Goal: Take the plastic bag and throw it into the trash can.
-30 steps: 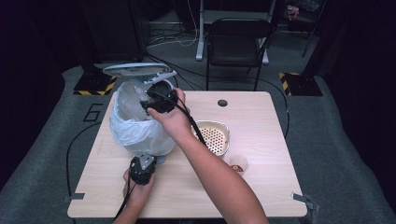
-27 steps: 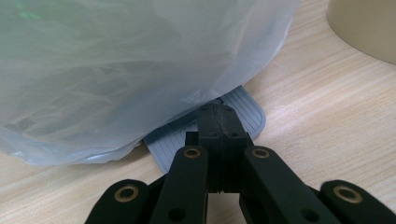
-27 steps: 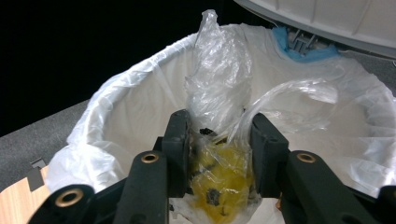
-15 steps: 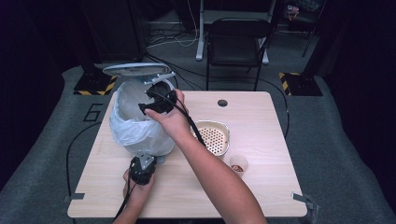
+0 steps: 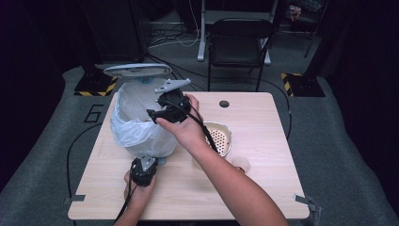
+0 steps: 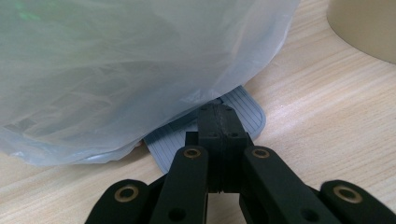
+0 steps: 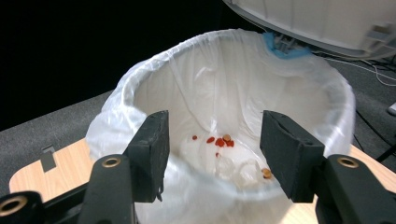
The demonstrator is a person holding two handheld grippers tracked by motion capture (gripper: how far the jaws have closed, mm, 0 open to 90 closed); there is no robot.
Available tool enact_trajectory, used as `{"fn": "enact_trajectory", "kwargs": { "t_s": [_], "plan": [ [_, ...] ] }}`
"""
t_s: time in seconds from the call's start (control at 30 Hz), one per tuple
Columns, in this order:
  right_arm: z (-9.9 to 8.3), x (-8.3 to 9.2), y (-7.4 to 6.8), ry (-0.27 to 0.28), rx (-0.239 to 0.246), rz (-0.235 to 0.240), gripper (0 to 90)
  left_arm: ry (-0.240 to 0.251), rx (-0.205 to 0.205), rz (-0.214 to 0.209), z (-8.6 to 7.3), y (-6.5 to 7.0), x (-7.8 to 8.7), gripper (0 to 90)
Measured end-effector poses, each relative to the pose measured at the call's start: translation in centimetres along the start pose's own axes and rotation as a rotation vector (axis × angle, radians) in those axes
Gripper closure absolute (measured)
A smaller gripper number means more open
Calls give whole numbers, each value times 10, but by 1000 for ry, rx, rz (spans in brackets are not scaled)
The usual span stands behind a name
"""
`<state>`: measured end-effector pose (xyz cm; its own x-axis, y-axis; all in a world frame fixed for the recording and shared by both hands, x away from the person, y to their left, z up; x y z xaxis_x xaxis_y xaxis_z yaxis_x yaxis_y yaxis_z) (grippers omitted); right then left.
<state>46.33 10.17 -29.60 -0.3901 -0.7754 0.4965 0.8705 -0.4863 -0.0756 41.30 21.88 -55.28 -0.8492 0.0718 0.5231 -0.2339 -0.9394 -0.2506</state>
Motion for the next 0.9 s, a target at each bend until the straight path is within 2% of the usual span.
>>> {"fn": "enact_trajectory", "kwargs": {
  "t_s": [0.17, 0.43, 0.57, 0.6, 0.67, 0.9],
  "plan": [
    [-12, 21, 9, 0, -17, -17, 436, 0, 2, 0, 0, 0, 0, 900],
    [-39, 50, 36, -5, -39, -58, 456, 10, 6, 5, 0, 0, -1, 900],
    [-55, 61, 49, -17, -33, -83, 457, 12, 2, 10, 0, 0, -1, 900],
    [-58, 63, 53, -15, -23, -91, 457, 10, 32, -1, 0, 3, -1, 900],
    [-65, 68, 59, -13, -43, -104, 461, 10, 32, -3, 0, 3, -1, 900],
    [-91, 79, 85, -15, -66, -138, 471, 3, 27, -7, -1, 3, -1, 900]
  ]
}}
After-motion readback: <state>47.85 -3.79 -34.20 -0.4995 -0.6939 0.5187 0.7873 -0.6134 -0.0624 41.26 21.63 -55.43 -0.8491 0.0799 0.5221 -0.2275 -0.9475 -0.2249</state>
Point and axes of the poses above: each handheld gripper's, and its own axes: x roughly backward along the jaws, z roughly out of its top, y roughly to its right, the point moved 5 cm from there along -x, roughly forward along the jaws, and after that the axes turned 10 degrees about z, right-handed, at the moved point
